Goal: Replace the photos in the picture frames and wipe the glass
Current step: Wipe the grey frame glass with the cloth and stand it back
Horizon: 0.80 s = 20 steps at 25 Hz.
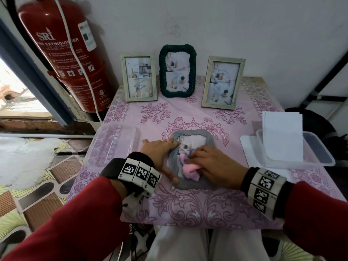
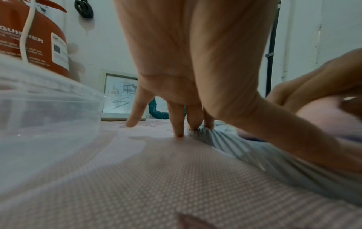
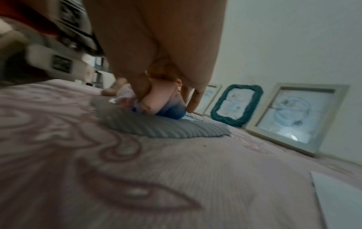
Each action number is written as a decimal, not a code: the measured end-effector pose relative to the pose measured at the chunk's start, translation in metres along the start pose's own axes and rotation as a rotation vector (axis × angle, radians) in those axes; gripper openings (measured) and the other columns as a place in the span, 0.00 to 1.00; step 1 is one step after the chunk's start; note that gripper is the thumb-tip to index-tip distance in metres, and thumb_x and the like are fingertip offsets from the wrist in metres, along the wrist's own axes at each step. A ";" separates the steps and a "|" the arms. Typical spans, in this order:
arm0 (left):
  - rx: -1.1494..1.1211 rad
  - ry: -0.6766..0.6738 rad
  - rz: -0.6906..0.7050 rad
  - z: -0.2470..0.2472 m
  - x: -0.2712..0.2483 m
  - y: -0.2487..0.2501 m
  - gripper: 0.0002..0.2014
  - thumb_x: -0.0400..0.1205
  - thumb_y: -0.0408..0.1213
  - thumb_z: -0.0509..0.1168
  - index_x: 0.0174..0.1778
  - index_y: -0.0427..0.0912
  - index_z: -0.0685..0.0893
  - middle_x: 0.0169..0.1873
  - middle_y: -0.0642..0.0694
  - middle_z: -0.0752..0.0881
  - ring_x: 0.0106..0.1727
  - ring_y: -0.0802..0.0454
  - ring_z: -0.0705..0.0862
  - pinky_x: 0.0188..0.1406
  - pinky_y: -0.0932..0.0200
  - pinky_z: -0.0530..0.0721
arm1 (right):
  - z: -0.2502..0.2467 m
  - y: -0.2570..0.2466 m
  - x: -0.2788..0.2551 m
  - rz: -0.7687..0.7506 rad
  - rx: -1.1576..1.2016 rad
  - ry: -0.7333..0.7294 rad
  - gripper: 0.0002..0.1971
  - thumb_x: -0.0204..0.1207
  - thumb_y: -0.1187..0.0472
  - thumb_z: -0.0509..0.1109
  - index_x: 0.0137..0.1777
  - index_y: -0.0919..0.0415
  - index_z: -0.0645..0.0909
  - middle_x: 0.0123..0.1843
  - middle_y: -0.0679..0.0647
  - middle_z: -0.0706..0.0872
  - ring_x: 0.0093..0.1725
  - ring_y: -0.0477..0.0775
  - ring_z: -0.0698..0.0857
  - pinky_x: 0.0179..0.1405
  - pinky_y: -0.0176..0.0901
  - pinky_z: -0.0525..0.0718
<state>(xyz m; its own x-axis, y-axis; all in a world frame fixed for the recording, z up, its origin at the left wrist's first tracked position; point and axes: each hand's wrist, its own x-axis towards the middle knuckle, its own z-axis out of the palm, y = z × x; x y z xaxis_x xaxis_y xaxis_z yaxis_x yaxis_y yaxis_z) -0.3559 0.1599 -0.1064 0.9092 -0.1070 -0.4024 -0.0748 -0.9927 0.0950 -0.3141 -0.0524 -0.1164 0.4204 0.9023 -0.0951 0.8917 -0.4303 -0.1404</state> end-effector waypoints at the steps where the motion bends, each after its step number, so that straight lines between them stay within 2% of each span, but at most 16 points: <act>1: 0.012 0.001 0.001 0.000 0.000 -0.001 0.62 0.52 0.70 0.75 0.80 0.56 0.54 0.77 0.49 0.68 0.71 0.45 0.74 0.69 0.35 0.68 | 0.000 -0.006 -0.009 -0.034 -0.056 0.037 0.22 0.77 0.52 0.54 0.65 0.55 0.80 0.64 0.52 0.83 0.63 0.57 0.79 0.60 0.48 0.76; 3: 0.024 0.005 0.005 0.000 0.001 -0.001 0.62 0.51 0.71 0.74 0.80 0.55 0.55 0.75 0.49 0.70 0.70 0.46 0.75 0.67 0.36 0.69 | -0.001 -0.005 -0.024 -0.061 -0.213 0.110 0.20 0.73 0.54 0.55 0.59 0.54 0.83 0.57 0.53 0.86 0.55 0.56 0.84 0.52 0.48 0.84; 6: 0.008 0.011 0.016 0.002 0.003 -0.002 0.62 0.50 0.71 0.74 0.79 0.55 0.56 0.74 0.49 0.70 0.69 0.45 0.76 0.67 0.36 0.69 | -0.008 0.021 -0.025 0.031 -0.321 0.132 0.15 0.73 0.59 0.61 0.56 0.55 0.83 0.58 0.57 0.84 0.53 0.59 0.83 0.51 0.50 0.83; 9: -0.001 0.007 0.021 0.003 0.004 -0.003 0.62 0.51 0.71 0.74 0.79 0.55 0.55 0.77 0.49 0.66 0.70 0.45 0.75 0.68 0.35 0.68 | -0.012 0.040 0.002 0.077 -0.338 0.109 0.14 0.78 0.58 0.59 0.59 0.55 0.81 0.57 0.56 0.81 0.52 0.57 0.78 0.53 0.45 0.75; 11: 0.004 0.011 0.019 0.005 0.004 -0.003 0.62 0.51 0.71 0.74 0.80 0.55 0.55 0.79 0.49 0.64 0.70 0.45 0.74 0.68 0.34 0.68 | -0.008 0.041 0.022 0.099 -0.213 0.103 0.15 0.81 0.58 0.57 0.64 0.56 0.78 0.58 0.57 0.78 0.56 0.57 0.74 0.58 0.42 0.67; 13: 0.007 0.010 0.017 0.004 0.003 -0.003 0.62 0.51 0.71 0.74 0.80 0.55 0.54 0.79 0.49 0.64 0.70 0.45 0.75 0.68 0.33 0.69 | -0.002 0.032 0.035 0.137 -0.051 0.050 0.17 0.81 0.59 0.59 0.69 0.57 0.75 0.62 0.59 0.74 0.62 0.59 0.69 0.65 0.44 0.63; 18: 0.039 0.012 0.004 0.002 0.003 -0.001 0.62 0.51 0.71 0.74 0.80 0.55 0.54 0.78 0.50 0.67 0.71 0.46 0.75 0.69 0.36 0.68 | 0.005 -0.013 0.011 -0.046 0.127 0.000 0.19 0.78 0.58 0.64 0.69 0.61 0.76 0.67 0.59 0.76 0.62 0.60 0.73 0.63 0.45 0.67; 20: 0.053 0.015 0.002 0.002 0.003 -0.001 0.62 0.52 0.71 0.74 0.80 0.55 0.53 0.79 0.50 0.65 0.71 0.46 0.74 0.68 0.37 0.67 | 0.003 -0.015 -0.010 -0.134 0.089 0.050 0.17 0.77 0.58 0.64 0.63 0.61 0.81 0.64 0.57 0.82 0.58 0.58 0.79 0.60 0.44 0.75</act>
<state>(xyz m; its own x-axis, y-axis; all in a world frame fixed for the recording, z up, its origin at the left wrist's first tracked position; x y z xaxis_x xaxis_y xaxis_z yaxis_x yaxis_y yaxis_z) -0.3543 0.1604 -0.1093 0.9149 -0.1088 -0.3887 -0.0981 -0.9941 0.0473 -0.3322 -0.0548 -0.1159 0.3089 0.9509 -0.0206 0.9228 -0.3049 -0.2353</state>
